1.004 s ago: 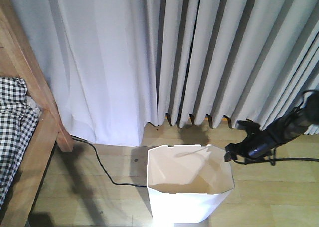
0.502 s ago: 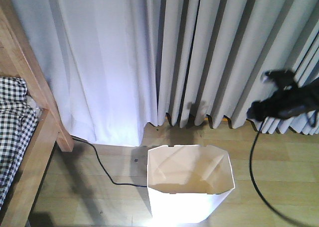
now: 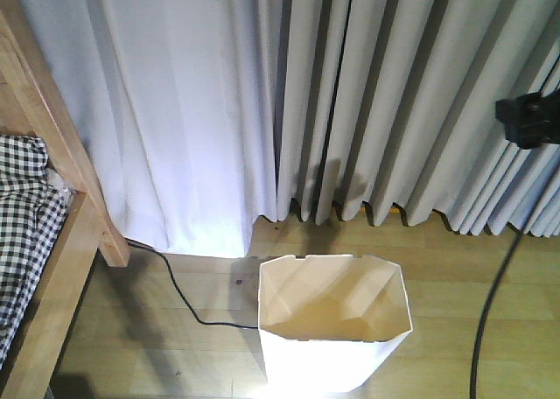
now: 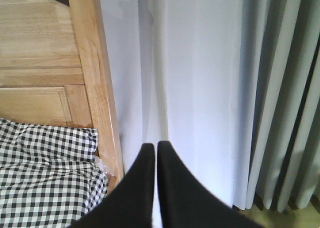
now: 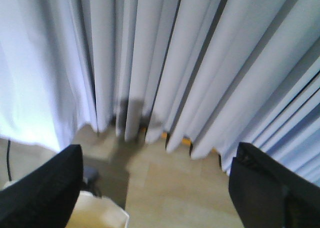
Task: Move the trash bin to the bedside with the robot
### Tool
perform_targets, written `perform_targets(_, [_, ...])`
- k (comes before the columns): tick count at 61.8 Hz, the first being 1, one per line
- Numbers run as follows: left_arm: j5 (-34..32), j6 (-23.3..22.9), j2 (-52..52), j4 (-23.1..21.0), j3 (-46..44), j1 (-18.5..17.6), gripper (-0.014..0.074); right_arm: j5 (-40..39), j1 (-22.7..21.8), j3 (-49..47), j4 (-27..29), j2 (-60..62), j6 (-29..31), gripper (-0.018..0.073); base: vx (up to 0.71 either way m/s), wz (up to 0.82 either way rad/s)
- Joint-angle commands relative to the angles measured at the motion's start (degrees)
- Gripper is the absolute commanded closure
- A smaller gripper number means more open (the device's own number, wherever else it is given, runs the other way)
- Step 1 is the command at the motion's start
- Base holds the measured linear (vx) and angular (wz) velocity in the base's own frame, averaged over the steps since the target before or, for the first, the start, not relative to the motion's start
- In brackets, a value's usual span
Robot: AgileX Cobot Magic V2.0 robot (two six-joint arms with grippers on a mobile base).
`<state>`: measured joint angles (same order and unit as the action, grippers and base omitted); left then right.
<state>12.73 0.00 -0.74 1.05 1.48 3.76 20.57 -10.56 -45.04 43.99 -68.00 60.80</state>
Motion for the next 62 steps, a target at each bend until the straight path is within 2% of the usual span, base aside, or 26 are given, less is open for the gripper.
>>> perform_targets(1, [-4.1,0.0,-0.9,-0.2,1.1,0.0,0.0603,-2.1,-0.1,2.2,2.5,7.5,0.0,-0.0022,0.0,0.0])
perform_targets(7, [-4.1,0.0,-0.9,-0.2,1.1,0.0,0.0603,-5.7,-0.1,6.9,3.3,15.4,-0.1,-0.0022,0.0,0.0])
perform_targets(14, [-4.1,0.0,-0.9,-0.2,1.1,0.0,0.0603,-14.2,0.3,13.2,7.0,23.8,-0.1,-0.0022,0.0,0.0])
perform_targets(20, [-4.1,0.0,-0.9,-0.2,1.1,0.0,0.0603,-22.8,3.8,18.7,9.1,29.8,0.2,-0.0022,0.0,0.0])
perform_targets(25, [-4.1,0.0,-0.9,-0.2,1.1,0.0,0.0603,-26.7,7.4,23.4,9.1,35.4,0.9,-0.0022,0.0,0.0])
perform_targets(31, [-4.1,0.0,-0.9,-0.2,1.1,0.0,0.0603,-26.8,10.2,29.0,9.1,42.3,1.8,-0.0022,0.0,0.0])
perform_targets(41, [-4.1,0.0,-0.9,-0.2,1.1,0.0,0.0603,-25.7,10.7,34.3,13.6,51.0,1.5,0.0002,0.0,0.0])
perform_targets(47, [-4.1,0.0,-0.9,-0.2,1.1,0.0,0.0603,-21.5,10.7,34.5,15.2,53.6,1.7,0.0116,0.0,0.0])
perform_targets(52, [-4.1,0.0,-0.9,-0.2,1.1,0.0,0.0603,-18.3,10.7,34.5,14.0,53.8,2.4,0.0302,0.0,0.0])
perform_targets(59, [-4.1,0.0,-0.9,-0.2,1.1,0.0,0.0603,-18.9,10.7,34.5,12.8,53.8,3.8,0.0575,0.0,0.0])
perform_targets(62, [-4.1,0.0,-0.9,-0.2,1.1,0.0,0.0603,-19.2,10.7,34.5,13.0,53.8,3.8,0.0574,0.0,0.0])
